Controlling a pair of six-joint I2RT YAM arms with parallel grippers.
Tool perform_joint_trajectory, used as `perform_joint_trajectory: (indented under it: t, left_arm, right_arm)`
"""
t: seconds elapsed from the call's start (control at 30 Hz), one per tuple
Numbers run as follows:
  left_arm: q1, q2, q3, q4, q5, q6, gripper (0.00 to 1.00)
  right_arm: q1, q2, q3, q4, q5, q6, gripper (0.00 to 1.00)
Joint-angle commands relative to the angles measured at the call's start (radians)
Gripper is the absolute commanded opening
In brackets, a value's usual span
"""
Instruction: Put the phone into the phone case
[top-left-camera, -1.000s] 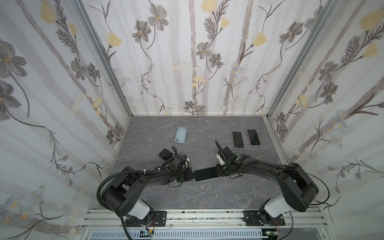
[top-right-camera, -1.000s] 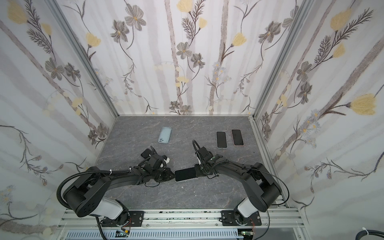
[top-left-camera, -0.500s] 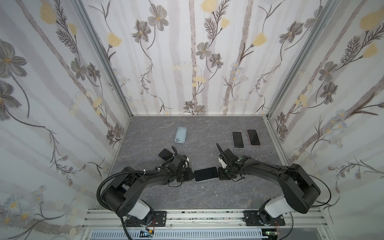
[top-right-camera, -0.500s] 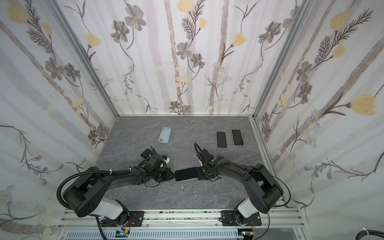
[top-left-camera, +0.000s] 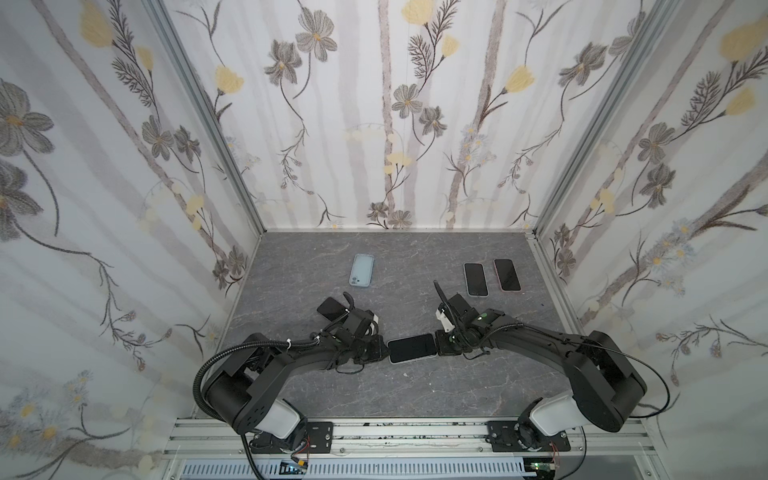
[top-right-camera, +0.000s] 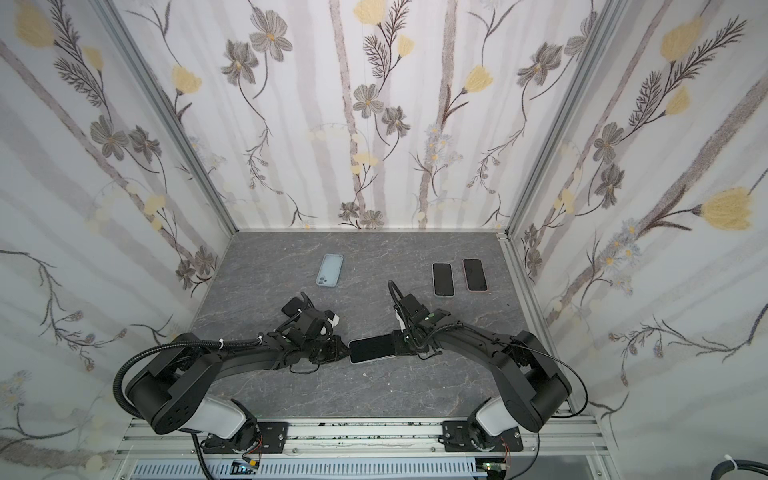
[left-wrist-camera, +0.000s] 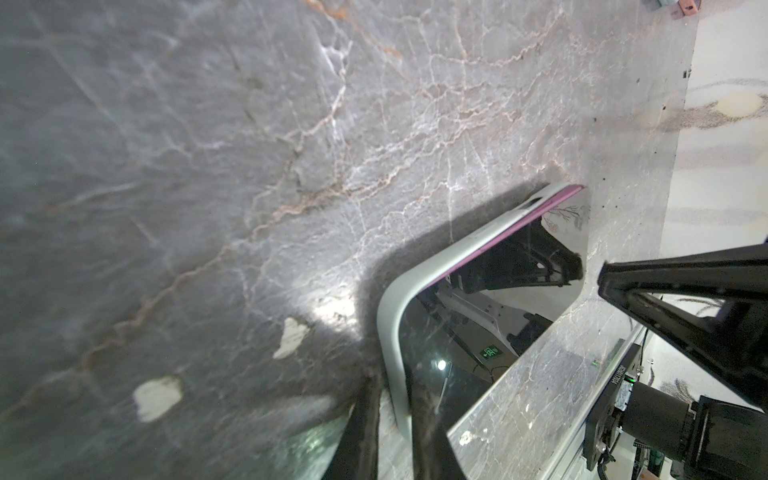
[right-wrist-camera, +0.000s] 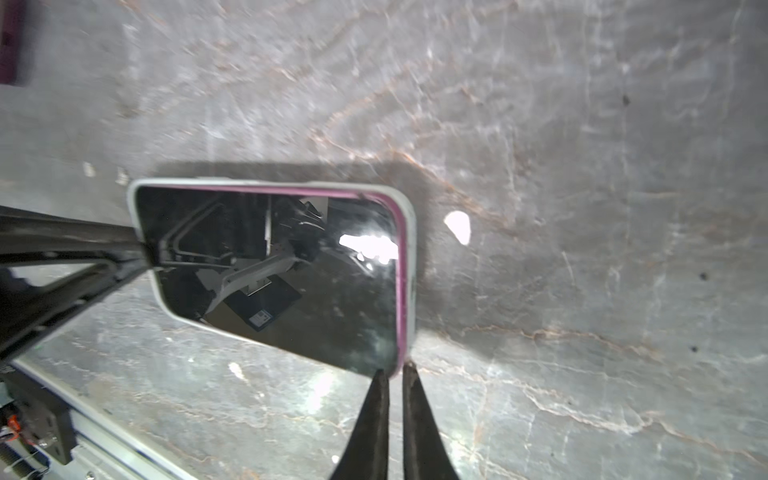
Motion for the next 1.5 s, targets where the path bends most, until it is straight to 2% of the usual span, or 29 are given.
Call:
perform_joint_trajectory:
  t: [0.0,0.33,0.87,1.23,1.47]
  left_arm:
    - [0.001,0.005,0.001,-0.037,-0.028,0.005,0.16]
    - [0.001,0.01,0.001,-0.036,-0.024,0.007,0.16]
    - [0.001,0.004,-0.005,-0.034,-0.025,0.008,0.15]
    - [0.002,-0.058,0.015,-0.054,-0.066,0.013,0.16]
    - [0.004,-0.052,0.038,-0.053,-0.062,0.018,0.17]
  right_arm:
    - [0.001,-0.003,0.011,-0.009,0.006,0.004,0.12]
    - [0.001,0.06,-0.022,0.039,-0.016,-0.002,0.12]
    - [0.002,0.147,-0.049,0.015,0.019,-0.01,0.09]
    - [0.008,0.041,0.115,-0.059,0.062,-0.021,0.19]
    - [0.003,0.141,0.178,-0.071,0.066,-0.05,0.19]
